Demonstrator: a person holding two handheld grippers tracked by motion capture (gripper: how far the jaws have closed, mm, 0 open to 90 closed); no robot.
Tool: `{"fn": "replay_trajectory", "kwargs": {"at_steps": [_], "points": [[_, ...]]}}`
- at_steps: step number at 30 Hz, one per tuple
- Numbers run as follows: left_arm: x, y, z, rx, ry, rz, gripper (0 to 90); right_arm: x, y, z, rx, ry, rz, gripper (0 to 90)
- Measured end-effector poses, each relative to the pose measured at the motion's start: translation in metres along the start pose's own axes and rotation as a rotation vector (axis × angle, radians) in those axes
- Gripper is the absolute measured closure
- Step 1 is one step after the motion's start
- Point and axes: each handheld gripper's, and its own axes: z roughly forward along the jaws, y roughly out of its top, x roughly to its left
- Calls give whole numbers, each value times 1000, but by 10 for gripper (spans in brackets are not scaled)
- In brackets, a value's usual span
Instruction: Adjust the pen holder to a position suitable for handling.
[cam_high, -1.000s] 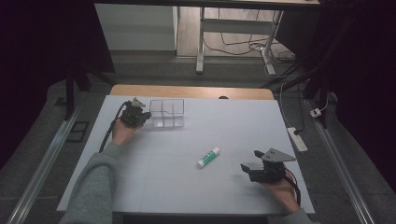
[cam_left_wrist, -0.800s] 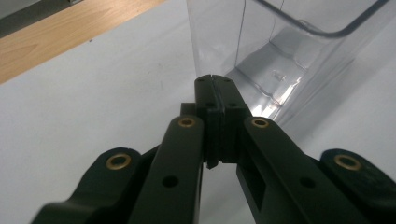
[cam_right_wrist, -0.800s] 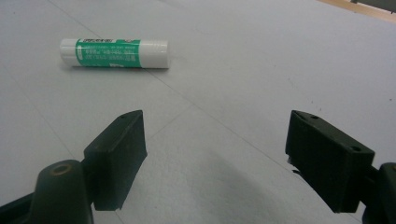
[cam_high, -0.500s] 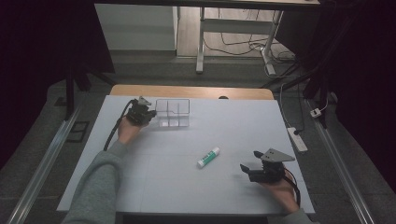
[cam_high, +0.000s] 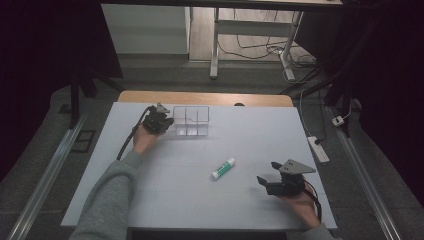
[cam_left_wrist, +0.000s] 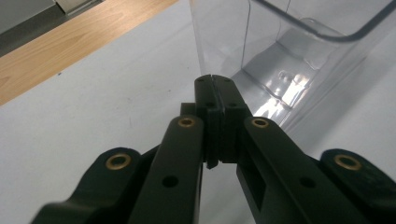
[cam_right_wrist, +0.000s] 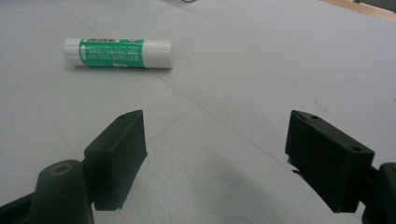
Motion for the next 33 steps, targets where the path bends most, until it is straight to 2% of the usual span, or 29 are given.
{"fn": "replay_trajectory", "kwargs": {"at_steps": [11,15,20,33], "points": [[-11,9,8,-5,-26,13,889,1,0,-1,1,3,-4,197],[-15,12,11,-10,-26,6,889,1,0,0,1,6,-3,198],[-19,16,15,-11,-28,18,889,1,0,-1,4,9,-14,198],[-18,15,12,-9,-46,29,889,2,1,-5,-7,1,-19,198]]}}
